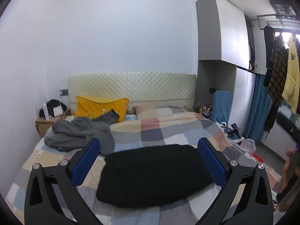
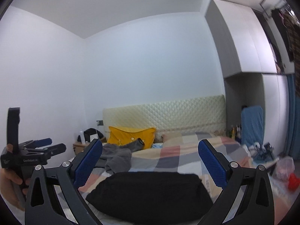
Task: Fold large clothes
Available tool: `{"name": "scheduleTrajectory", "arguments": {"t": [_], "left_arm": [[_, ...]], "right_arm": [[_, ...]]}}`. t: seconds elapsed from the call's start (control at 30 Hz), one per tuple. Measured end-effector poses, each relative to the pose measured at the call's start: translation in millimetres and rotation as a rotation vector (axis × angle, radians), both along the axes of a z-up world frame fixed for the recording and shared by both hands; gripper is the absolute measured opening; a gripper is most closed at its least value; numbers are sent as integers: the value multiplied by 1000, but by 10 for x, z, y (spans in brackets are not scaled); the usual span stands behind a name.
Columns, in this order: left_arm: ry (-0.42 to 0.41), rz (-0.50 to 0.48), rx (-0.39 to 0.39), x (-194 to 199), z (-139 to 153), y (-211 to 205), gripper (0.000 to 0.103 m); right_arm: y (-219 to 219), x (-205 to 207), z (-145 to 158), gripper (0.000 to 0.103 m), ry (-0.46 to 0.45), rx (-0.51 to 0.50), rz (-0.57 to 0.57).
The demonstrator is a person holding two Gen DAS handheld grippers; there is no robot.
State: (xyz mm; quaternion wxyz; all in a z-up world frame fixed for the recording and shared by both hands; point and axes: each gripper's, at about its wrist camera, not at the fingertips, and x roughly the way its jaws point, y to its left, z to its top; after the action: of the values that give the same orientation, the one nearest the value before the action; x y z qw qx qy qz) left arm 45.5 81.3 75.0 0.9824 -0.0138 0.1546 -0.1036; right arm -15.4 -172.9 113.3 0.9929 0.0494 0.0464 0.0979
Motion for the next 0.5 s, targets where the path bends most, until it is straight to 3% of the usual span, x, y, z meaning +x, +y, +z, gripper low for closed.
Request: {"name": "scheduleTrajectory", "arguments": {"t": [0.27, 0.5], "left_arm": [[82, 7, -33, -178, -378, -108, 103], [132, 23, -45, -285, -614, -180, 103]], "right_arm": [[80, -183, -519, 103, 110, -40, -55], [131, -272, -729, 103, 146, -60, -53]]}}
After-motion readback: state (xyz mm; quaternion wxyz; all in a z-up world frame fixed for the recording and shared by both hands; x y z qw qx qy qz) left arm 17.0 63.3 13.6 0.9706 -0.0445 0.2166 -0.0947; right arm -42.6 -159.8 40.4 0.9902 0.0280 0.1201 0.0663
